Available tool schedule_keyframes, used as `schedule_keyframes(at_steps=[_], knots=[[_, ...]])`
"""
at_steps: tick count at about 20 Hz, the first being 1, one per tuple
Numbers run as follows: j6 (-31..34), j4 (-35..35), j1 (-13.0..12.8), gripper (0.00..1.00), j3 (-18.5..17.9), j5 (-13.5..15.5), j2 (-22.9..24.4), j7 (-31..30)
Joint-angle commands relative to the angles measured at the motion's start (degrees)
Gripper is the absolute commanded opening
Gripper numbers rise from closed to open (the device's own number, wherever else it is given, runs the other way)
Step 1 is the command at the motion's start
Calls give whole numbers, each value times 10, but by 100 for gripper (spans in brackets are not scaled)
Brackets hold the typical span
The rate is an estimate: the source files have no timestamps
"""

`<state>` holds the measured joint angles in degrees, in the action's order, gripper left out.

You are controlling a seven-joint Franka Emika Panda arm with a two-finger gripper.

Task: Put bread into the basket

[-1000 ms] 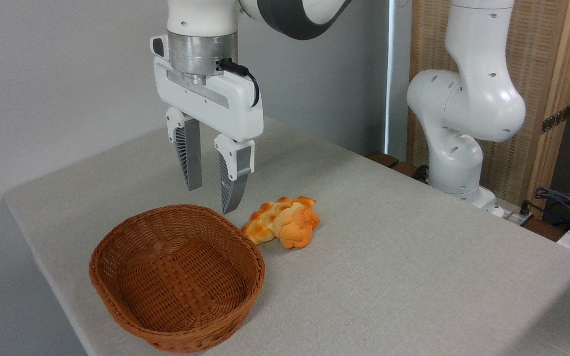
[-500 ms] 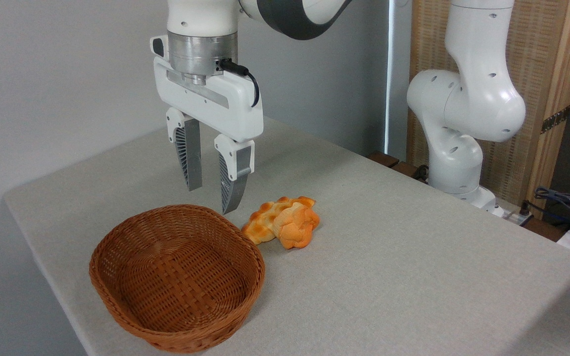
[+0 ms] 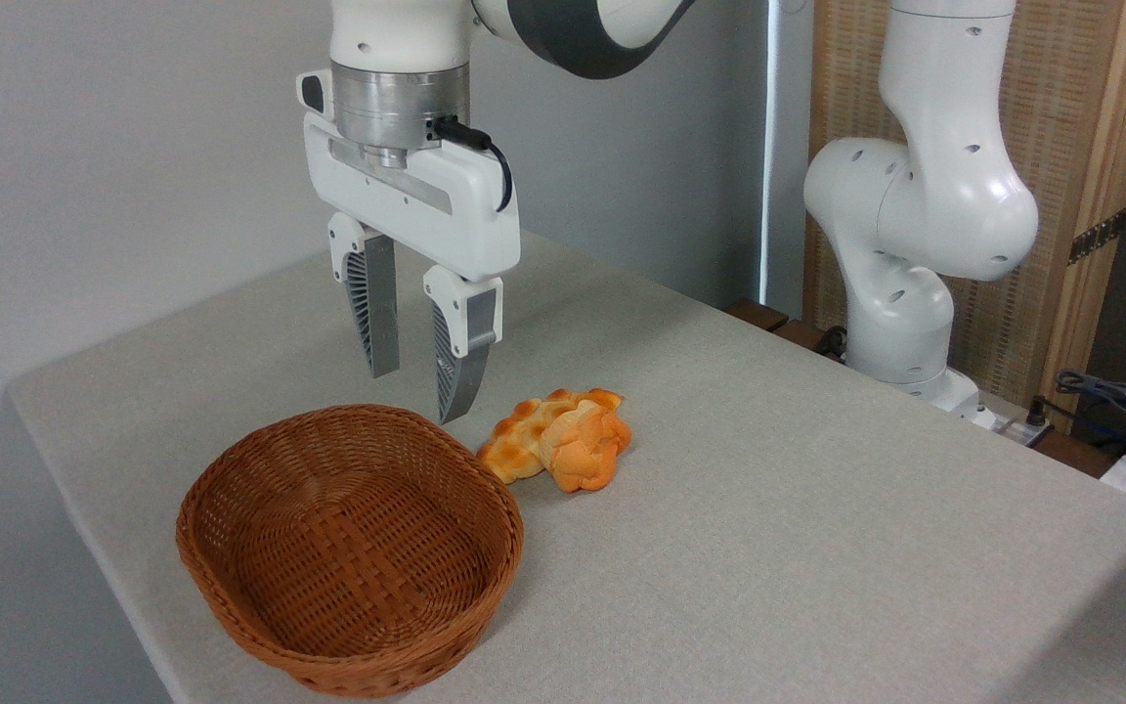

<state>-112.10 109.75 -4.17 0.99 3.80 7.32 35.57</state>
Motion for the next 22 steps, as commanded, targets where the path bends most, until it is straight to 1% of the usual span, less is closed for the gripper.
schedule_keyframes(at_steps=[1, 8, 13, 15, 17, 18, 20, 22], knots=[[3, -8, 5, 100, 5, 8, -6, -3], [6, -8, 5, 100, 5, 8, -4, -4], [31, 0, 3, 100, 5, 9, 6, -2], [50, 19, -1, 100, 5, 9, 22, -2], [50, 48, -4, 100, 6, 9, 41, -2], [50, 65, -14, 100, 5, 9, 51, -2], [50, 87, -22, 100, 5, 9, 59, -2], [53, 126, -35, 100, 5, 9, 80, -2]])
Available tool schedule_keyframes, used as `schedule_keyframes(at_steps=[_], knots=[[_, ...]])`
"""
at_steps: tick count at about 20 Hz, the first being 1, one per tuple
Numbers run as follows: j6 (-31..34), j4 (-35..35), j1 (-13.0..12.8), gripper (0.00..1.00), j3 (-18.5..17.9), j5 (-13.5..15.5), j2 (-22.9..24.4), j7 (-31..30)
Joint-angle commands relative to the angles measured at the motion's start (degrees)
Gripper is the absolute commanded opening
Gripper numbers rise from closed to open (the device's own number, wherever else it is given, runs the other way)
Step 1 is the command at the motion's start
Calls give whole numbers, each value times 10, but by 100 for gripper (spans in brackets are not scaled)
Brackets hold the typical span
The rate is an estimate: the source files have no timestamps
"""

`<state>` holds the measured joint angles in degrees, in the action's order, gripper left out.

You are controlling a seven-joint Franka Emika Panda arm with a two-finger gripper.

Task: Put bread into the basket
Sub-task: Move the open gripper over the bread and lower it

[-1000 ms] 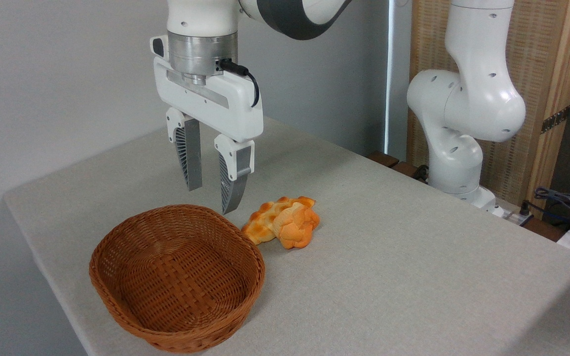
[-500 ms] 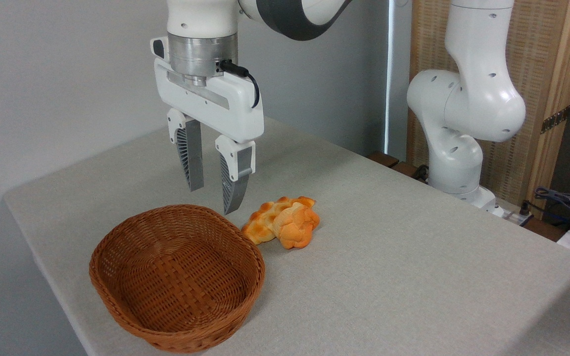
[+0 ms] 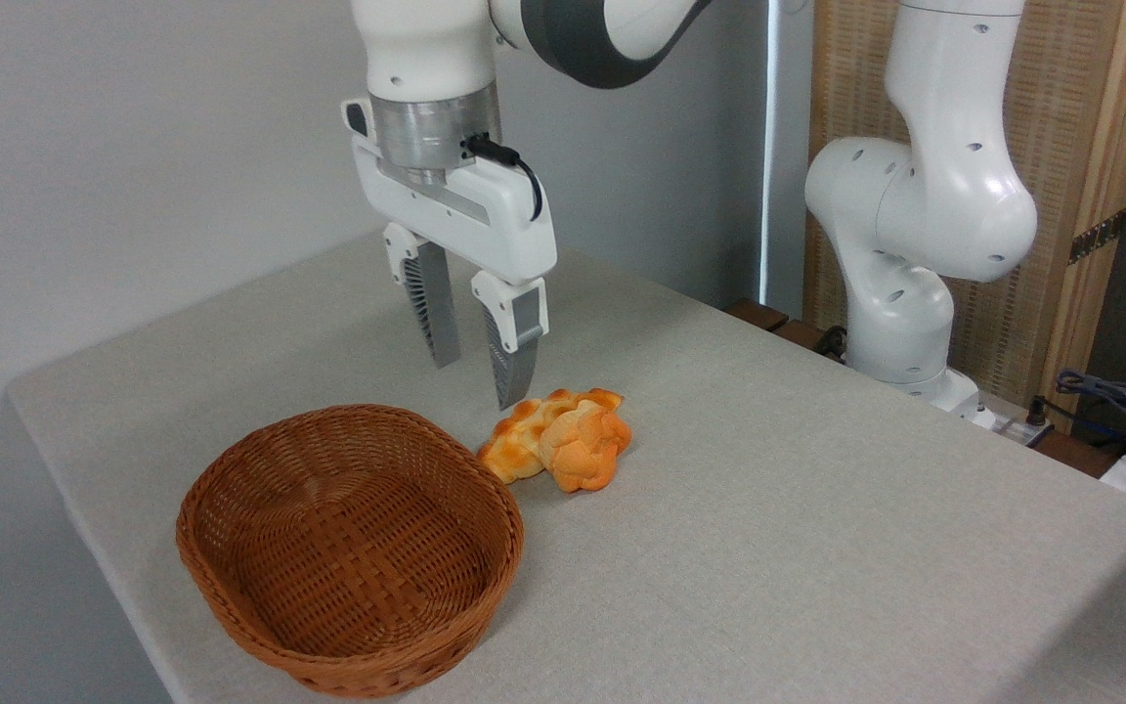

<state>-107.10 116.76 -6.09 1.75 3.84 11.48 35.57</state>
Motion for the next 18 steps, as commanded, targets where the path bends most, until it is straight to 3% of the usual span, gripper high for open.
schedule_keyframes(at_steps=[1, 6, 9, 18], knots=[[7, 71, -16, 100, -3, 8, 46, -1], [4, 124, -15, 100, -7, -4, 54, 9], [0, 138, -15, 100, -8, -38, 54, 24], [1, 145, -9, 100, -10, -50, 47, 35]])
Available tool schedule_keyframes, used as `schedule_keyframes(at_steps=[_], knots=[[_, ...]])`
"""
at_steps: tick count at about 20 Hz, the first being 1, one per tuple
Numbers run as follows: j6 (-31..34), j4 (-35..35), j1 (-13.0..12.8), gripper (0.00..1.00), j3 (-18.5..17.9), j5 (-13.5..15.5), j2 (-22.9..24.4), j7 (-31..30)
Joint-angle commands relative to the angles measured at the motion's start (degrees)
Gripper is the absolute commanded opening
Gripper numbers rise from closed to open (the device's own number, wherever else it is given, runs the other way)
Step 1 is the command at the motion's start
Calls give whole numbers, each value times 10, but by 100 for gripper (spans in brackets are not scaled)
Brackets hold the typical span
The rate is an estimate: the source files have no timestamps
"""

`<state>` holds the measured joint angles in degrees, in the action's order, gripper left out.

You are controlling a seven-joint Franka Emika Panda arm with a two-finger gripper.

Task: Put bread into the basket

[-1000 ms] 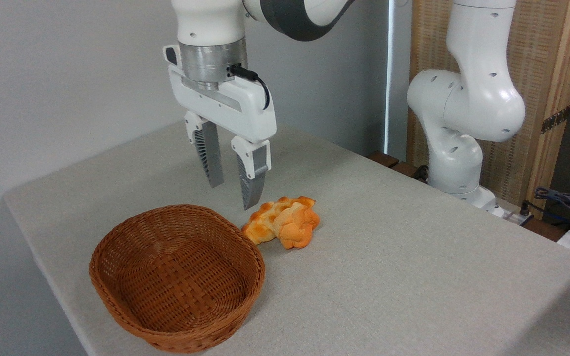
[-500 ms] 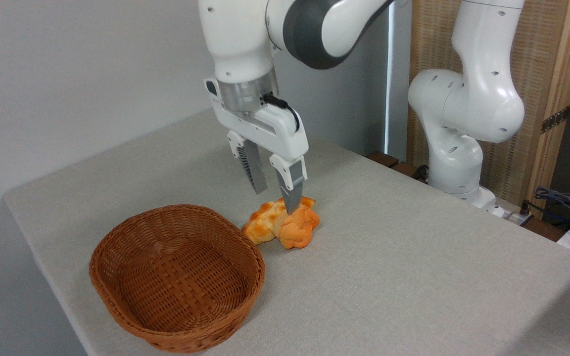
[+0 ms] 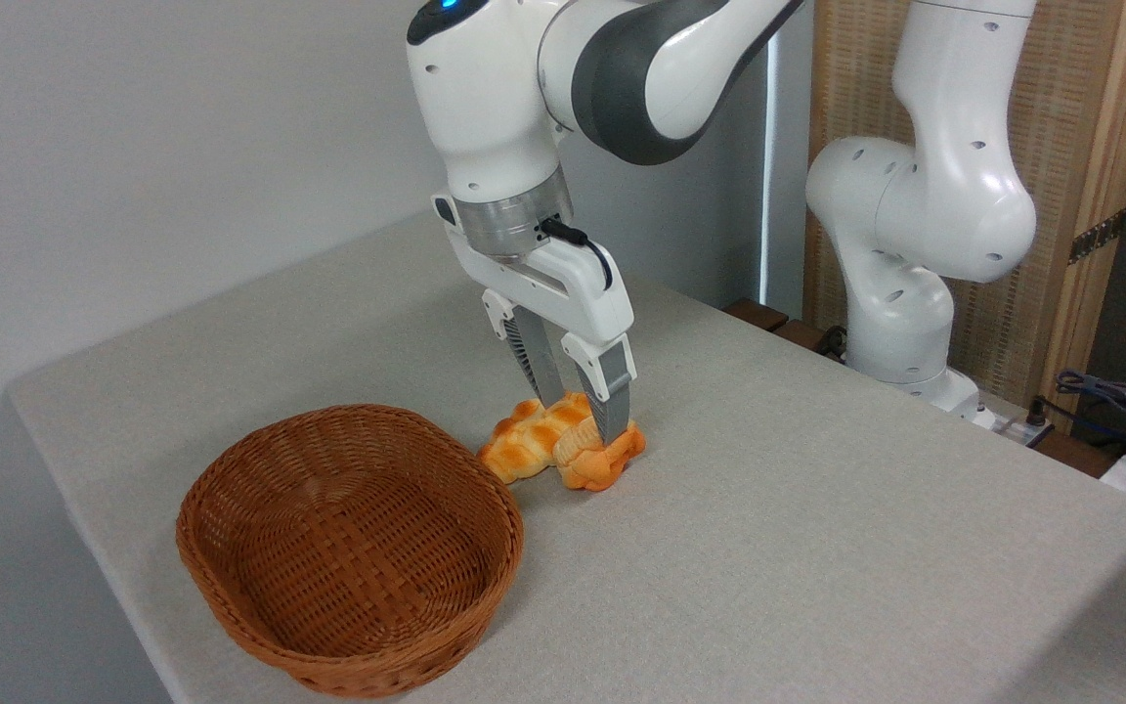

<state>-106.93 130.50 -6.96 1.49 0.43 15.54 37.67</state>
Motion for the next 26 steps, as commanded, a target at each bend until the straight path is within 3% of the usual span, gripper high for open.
schedule_keyframes(at_steps=[1, 5, 7, 9, 12, 13, 14, 15, 17, 18, 20, 24, 25, 26], knots=[[1, 10, -1, 100, -7, -23, 5, 14], [-2, 12, 0, 100, -32, -28, -2, 18], [-3, 11, 0, 95, -40, -44, -3, 23], [-3, 11, 0, 86, -41, -46, -3, 24], [-3, 10, 0, 51, -41, -46, -5, 24], [-3, 10, 0, 47, -41, -46, -8, 24], [-3, 10, 0, 50, -41, -46, -9, 24], [-3, 10, 0, 64, -41, -46, -9, 24], [-5, 10, 0, 77, -42, -46, -11, 24], [-11, 11, 0, 92, -42, -52, -16, 24], [-26, 11, 0, 100, -41, -75, -25, 21], [-46, 11, -2, 100, -41, -76, -49, 21], [-46, 11, -2, 98, -41, -76, -50, 21], [-46, 11, -2, 89, -41, -76, -50, 22]])
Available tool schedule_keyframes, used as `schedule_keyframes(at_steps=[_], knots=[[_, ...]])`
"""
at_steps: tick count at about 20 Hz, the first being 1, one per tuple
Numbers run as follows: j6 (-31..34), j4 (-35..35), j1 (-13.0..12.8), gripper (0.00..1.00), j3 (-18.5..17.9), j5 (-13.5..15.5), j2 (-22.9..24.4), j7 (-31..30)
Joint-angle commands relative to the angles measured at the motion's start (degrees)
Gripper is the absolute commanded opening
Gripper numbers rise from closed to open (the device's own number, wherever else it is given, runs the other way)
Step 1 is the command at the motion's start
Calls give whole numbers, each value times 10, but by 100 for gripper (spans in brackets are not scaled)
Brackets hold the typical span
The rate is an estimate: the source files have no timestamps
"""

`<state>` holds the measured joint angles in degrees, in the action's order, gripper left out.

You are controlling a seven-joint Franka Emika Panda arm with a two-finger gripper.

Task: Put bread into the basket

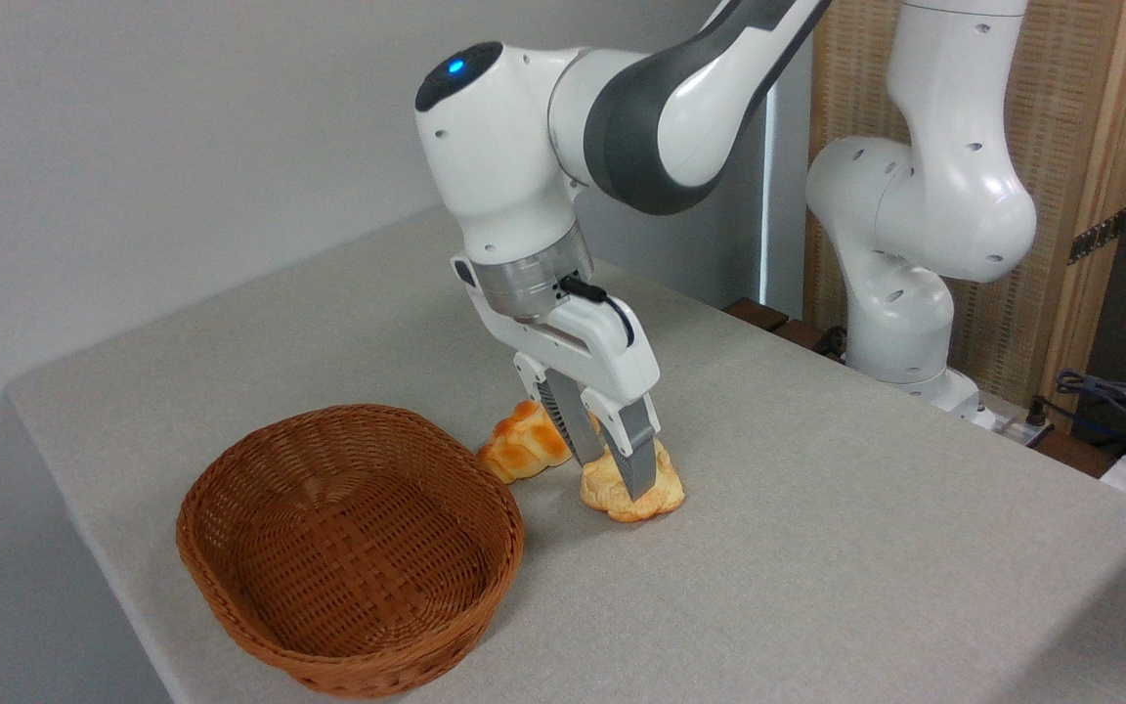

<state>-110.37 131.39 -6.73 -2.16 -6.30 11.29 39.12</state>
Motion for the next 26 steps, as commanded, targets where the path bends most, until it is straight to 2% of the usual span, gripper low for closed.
schedule_keyframes(at_steps=[1, 4, 5, 18, 21, 26], knots=[[-12, 2, -6, 76, -5, -9, -8, 9], [-12, 0, -6, 29, -5, -9, -8, 10], [-12, -1, -6, 23, -5, -9, -8, 9], [-8, -2, -7, 23, -3, -6, -8, 8], [-2, -19, -7, 23, 0, -1, -3, 7], [58, -111, -8, 23, 1, 73, 8, 8]])
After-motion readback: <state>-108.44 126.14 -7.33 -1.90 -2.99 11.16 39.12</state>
